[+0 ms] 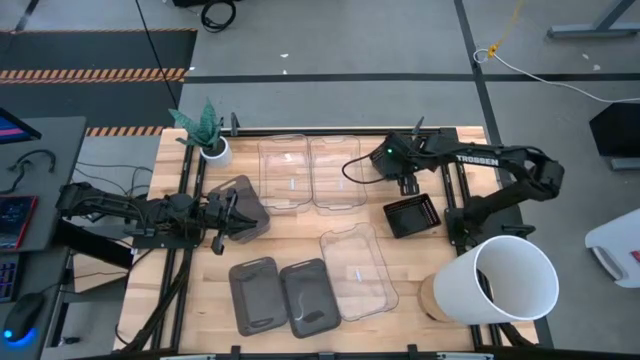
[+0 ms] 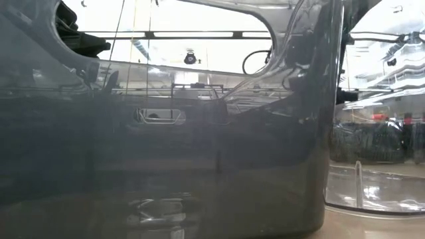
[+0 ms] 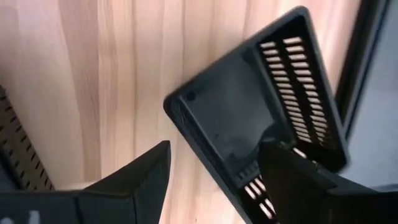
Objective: Stack baskets by color
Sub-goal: Stack the top black bin on the stacked bottom black bin, then stack the bottom transparent bin on the top right transparent bin
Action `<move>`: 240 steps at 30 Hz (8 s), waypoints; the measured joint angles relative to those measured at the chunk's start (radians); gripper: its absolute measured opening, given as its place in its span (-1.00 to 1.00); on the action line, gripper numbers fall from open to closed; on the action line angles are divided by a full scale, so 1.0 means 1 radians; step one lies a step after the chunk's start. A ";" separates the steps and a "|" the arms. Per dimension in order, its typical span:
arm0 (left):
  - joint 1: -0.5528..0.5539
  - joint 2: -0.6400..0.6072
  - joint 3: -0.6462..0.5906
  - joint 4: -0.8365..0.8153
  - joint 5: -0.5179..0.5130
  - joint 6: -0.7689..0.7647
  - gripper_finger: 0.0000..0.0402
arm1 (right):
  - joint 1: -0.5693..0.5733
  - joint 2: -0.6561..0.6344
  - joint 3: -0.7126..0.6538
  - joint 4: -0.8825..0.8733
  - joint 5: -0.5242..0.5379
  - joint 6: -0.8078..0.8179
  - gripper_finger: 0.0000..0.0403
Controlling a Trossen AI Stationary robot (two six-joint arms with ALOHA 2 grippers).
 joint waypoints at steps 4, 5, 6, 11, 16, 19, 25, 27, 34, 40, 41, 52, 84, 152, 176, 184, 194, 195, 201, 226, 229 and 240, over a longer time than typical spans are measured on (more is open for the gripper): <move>0.000 0.000 0.000 0.000 0.000 0.000 -0.84 | -0.020 0.070 0.000 0.013 0.010 -0.011 0.19; 0.000 0.000 0.000 0.000 0.000 0.000 -0.83 | -0.022 0.089 0.000 0.014 0.024 -0.017 0.18; 0.000 0.000 0.000 0.000 0.000 0.000 -0.83 | -0.025 0.107 0.000 0.014 0.040 -0.027 0.18; 0.000 0.000 0.000 0.000 0.000 0.000 -0.84 | -0.028 0.181 0.000 0.025 0.132 -0.070 0.15; 0.000 0.000 0.000 0.000 0.000 0.000 -0.86 | -0.028 0.221 0.000 0.033 0.157 -0.114 0.00; 0.000 0.000 0.000 0.000 0.000 0.000 -0.84 | -0.028 0.224 0.000 0.039 0.154 -0.118 -0.17; 0.000 0.000 0.000 0.000 0.000 0.000 -0.83 | -0.012 0.214 0.000 0.024 0.143 -0.118 -0.61; 0.000 0.000 0.000 0.000 0.000 0.000 -0.84 | 0.003 0.214 0.000 0.002 0.143 -0.118 -0.77; 0.000 0.000 0.000 0.000 0.000 0.000 -0.87 | 0.065 0.199 0.000 -0.079 0.230 -0.066 -0.90; 0.000 0.000 0.000 0.000 0.000 0.000 -0.83 | 0.169 0.148 0.001 -0.202 0.418 0.058 -0.96; 0.000 0.000 0.000 0.000 0.000 0.000 -0.83 | 0.183 0.134 0.001 -0.225 0.432 0.079 -0.96; 0.000 0.000 0.000 0.000 0.000 0.000 -0.87 | 0.290 -0.031 0.002 -0.311 0.433 0.244 -0.96; 0.000 0.000 0.000 0.000 0.000 0.000 -0.86 | 0.883 0.098 0.127 -0.519 -0.018 0.885 -0.95; 0.000 0.000 0.000 0.000 0.000 0.000 -0.83 | 0.952 0.294 0.473 0.115 -0.119 0.849 -0.46; 0.000 0.000 0.000 0.000 0.000 0.000 -0.84 | 0.678 0.486 0.652 -0.056 -0.112 0.388 -0.08; 0.000 0.000 0.000 0.000 0.000 0.000 -0.84 | 0.679 0.485 0.583 -0.020 -0.125 0.380 -0.09; 0.000 0.000 0.000 0.000 0.000 0.000 -0.85 | 0.680 0.485 0.536 -0.042 -0.089 0.388 -0.21; 0.000 0.000 0.000 0.000 0.000 0.000 -0.86 | 0.682 0.485 0.536 -0.056 -0.090 0.389 -0.25; 0.000 0.000 0.000 0.000 0.000 0.000 -0.87 | 0.683 0.485 0.535 -0.099 -0.081 0.412 -0.54; 0.000 0.000 0.000 0.000 0.000 0.000 -0.83 | 0.680 0.393 0.535 -0.148 -0.081 0.497 -0.98; 0.000 0.000 0.000 0.000 0.000 0.000 -0.82 | 0.679 0.361 0.535 -0.148 -0.081 0.511 -0.98; 0.000 0.000 0.000 0.000 0.000 0.000 -0.84 | 0.676 0.237 0.535 -0.173 -0.078 0.546 -0.99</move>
